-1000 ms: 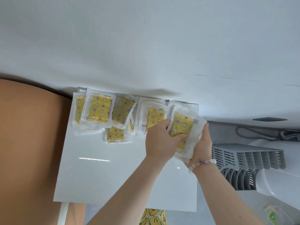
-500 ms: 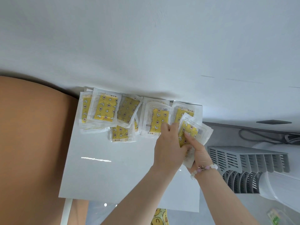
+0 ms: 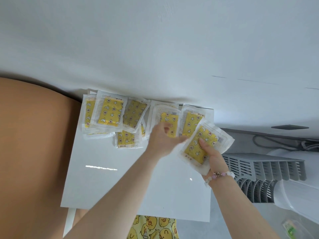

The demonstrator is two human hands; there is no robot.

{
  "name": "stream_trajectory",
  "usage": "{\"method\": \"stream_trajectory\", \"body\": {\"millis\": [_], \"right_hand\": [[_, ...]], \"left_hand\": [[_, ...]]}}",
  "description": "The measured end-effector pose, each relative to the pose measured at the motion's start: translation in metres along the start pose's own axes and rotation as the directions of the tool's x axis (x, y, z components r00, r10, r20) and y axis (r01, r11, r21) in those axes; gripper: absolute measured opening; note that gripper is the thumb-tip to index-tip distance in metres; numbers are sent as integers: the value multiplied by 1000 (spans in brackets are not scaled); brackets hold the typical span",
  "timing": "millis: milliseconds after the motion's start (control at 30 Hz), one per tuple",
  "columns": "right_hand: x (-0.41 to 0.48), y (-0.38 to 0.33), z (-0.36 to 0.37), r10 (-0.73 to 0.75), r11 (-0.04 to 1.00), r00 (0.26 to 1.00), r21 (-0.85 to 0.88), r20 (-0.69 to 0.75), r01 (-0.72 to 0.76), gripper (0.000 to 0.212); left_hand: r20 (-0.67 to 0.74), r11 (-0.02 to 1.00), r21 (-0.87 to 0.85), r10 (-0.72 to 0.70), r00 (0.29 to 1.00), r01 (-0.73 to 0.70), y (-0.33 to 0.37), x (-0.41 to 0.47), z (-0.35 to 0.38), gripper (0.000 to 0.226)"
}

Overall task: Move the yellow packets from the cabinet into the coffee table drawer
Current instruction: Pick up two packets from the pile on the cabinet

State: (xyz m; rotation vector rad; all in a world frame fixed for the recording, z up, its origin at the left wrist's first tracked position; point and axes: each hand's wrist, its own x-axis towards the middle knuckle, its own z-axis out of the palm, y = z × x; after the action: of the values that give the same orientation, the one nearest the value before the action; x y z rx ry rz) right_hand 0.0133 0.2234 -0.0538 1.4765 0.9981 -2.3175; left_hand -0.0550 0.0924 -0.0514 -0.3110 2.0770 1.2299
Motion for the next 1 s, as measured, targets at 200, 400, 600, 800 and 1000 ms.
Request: {"method": "stream_trajectory", "body": {"millis": [200,400,600,800,1000], "right_hand": [[7,2,-23,19,999,1000,50,6,-19,23],[5,7,-28,46,999,999,29,-24,-45,22],[7,1,-27,31,999,999,-6,-27,-31,22],[13,4,-24,20,1000,1000,2,8,-20,66],[13,3,-16,50,996,999,-75,-13,-51,38]], "left_hand": [[-332,914,390,26,943,112,-6,30,1,69],[-393,768,604,56,918,212,-3,41,10,77],[-360,746,630,35,932,215,-5,49,5,82],[-334,885,439,-1,942,156,-5,49,-4,51],[-200,994,109,34,979,-12,-2,37,-17,32]]}}
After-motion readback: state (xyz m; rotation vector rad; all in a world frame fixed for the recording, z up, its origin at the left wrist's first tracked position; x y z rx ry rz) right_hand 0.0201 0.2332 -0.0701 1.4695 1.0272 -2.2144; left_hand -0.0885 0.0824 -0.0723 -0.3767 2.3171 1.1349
